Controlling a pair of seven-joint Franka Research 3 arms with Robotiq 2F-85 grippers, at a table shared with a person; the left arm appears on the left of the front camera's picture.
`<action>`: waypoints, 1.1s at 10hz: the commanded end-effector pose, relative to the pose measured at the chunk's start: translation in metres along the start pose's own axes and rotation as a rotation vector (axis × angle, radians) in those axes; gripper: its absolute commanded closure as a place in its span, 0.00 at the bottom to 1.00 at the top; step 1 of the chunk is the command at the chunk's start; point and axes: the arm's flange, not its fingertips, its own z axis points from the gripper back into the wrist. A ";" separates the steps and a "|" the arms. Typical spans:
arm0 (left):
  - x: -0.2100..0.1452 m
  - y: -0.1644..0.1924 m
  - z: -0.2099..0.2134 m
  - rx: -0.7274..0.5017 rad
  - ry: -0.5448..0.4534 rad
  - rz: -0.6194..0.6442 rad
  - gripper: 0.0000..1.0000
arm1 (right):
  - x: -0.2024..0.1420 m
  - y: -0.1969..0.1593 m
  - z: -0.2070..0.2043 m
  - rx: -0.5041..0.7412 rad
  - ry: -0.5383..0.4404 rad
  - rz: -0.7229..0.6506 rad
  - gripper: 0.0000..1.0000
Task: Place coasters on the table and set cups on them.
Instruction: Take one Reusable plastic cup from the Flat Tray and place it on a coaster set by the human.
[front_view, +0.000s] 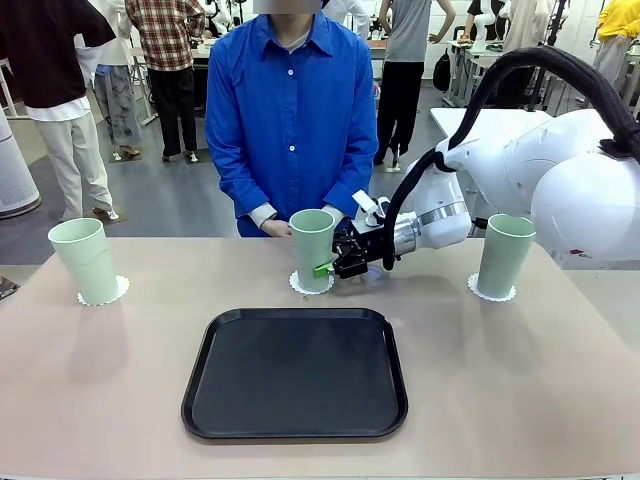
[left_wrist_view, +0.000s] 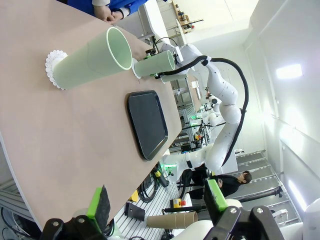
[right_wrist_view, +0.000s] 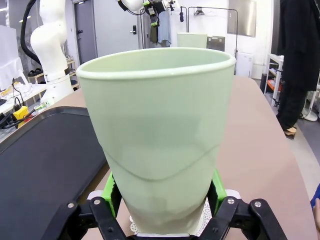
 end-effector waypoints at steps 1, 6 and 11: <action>-0.002 -0.002 0.001 -0.003 0.004 -0.005 0.00 | 0.004 -0.009 0.001 0.032 0.002 -0.008 0.00; -0.002 -0.002 0.001 -0.003 0.004 -0.005 0.00 | 0.009 -0.016 0.004 0.005 0.020 -0.016 0.00; -0.002 -0.002 0.001 -0.003 0.004 -0.005 0.00 | 0.011 -0.023 0.012 0.024 0.021 -0.054 0.00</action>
